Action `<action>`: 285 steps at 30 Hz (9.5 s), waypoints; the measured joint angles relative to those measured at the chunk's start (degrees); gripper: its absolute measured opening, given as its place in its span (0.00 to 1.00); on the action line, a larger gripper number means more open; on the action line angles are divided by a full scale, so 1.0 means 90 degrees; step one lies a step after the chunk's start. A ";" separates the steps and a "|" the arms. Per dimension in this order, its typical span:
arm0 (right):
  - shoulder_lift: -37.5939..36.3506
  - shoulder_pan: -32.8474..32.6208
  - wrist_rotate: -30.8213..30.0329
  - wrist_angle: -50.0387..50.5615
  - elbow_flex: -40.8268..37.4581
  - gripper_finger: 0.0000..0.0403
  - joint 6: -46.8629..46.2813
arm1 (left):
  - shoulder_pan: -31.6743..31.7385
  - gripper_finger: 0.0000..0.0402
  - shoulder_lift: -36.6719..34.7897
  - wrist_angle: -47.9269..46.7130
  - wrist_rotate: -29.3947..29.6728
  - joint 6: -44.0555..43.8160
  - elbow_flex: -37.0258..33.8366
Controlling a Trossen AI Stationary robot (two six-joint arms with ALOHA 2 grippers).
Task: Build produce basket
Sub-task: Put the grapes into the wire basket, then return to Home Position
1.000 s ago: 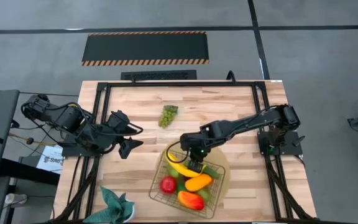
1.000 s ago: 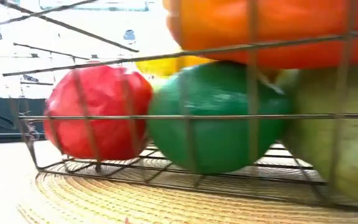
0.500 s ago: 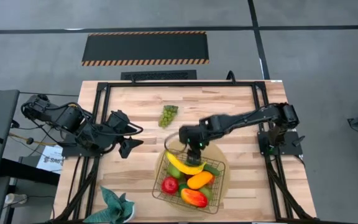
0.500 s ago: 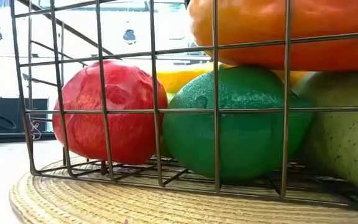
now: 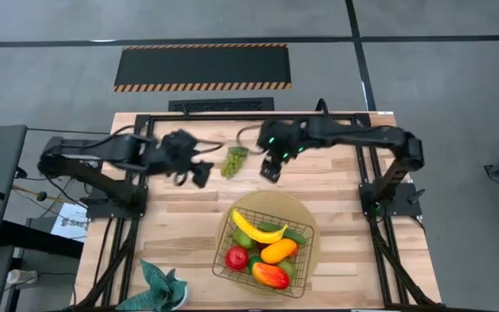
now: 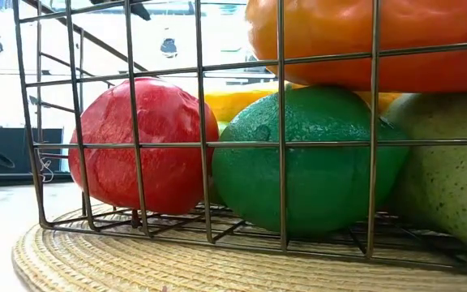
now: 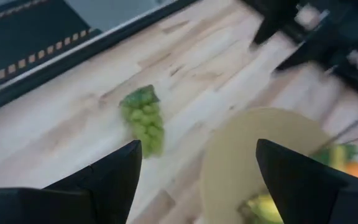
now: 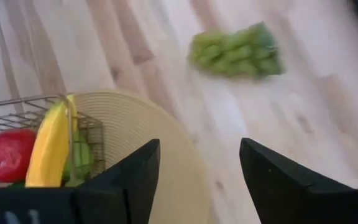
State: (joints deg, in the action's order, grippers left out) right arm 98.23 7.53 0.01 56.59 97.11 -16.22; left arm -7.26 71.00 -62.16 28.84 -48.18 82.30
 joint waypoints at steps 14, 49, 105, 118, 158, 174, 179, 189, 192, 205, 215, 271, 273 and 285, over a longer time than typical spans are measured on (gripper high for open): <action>-0.1029 0.1300 -0.0121 0.0558 -0.0327 0.59 0.0952 | 0.2644 0.75 0.2194 0.1817 -0.2036 0.2281 -0.0309; -0.1029 0.1971 0.0081 0.0797 -0.1007 0.59 0.1674 | 0.2754 0.75 0.4555 0.9704 -0.5815 -0.0263 -0.2645; 0.0066 0.0312 0.1501 -0.3703 -0.3802 0.02 0.0955 | 0.1461 0.75 -0.0329 0.4695 -0.3194 0.0396 -0.2200; -0.1687 0.0269 0.1498 -0.3601 -0.2958 0.01 -0.0054 | 0.1343 0.75 -0.1056 0.4613 -0.3014 0.0561 -0.2200; 0.0086 -0.3588 0.0564 -0.4113 -0.2012 0.02 -0.1266 | 0.0845 0.75 -0.1717 0.4233 -0.3069 0.0666 -0.2198; 0.0243 -0.3276 0.1184 -0.3340 -0.2007 0.31 -0.1346 | 0.0842 0.75 -0.1717 0.3932 -0.2957 0.0668 -0.2198; 0.0064 -0.3159 0.1419 -0.2777 -0.1941 0.51 -0.1492 | 0.0842 0.75 -0.1717 0.3947 -0.2960 0.0681 -0.2198; -0.1776 -0.2491 0.1034 -0.2648 -0.1795 0.71 -0.1127 | 0.0845 0.75 -0.1884 0.4220 -0.3000 0.0474 -0.2205; -0.2554 -0.2274 0.0871 -0.2648 -0.1795 0.71 -0.0772 | 0.0845 0.75 -0.2048 0.4848 -0.3164 0.0559 -0.2201; -0.5246 -0.1101 0.0460 -0.2222 -0.1982 0.71 0.1635 | 0.0857 0.75 -0.2883 0.5366 -0.3283 0.3457 -0.2200; -0.6981 -0.0187 0.0568 -0.3838 -0.4856 0.71 0.1188 | 0.1290 0.75 -0.3453 0.6307 -0.4337 0.3532 -0.3746; -0.9578 -0.0041 0.0318 -0.6460 -1.0735 0.71 -0.0596 | 0.1751 0.75 -0.6433 0.7591 -0.3605 0.2017 -0.9073; -0.9578 -0.0041 0.0318 -0.6459 -1.0735 0.71 -0.0596 | 0.1748 0.75 -0.6431 0.7347 -0.3500 0.1643 -0.9074; -0.9578 -0.0041 0.0320 -0.6491 -1.0737 0.71 -0.0594 | 0.1752 0.75 -0.6432 0.7035 -0.3120 0.1628 -0.9075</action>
State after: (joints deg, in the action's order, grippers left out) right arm 12.03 7.16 2.89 -1.83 0.47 -21.56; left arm 8.50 13.11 1.16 0.75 -33.53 0.62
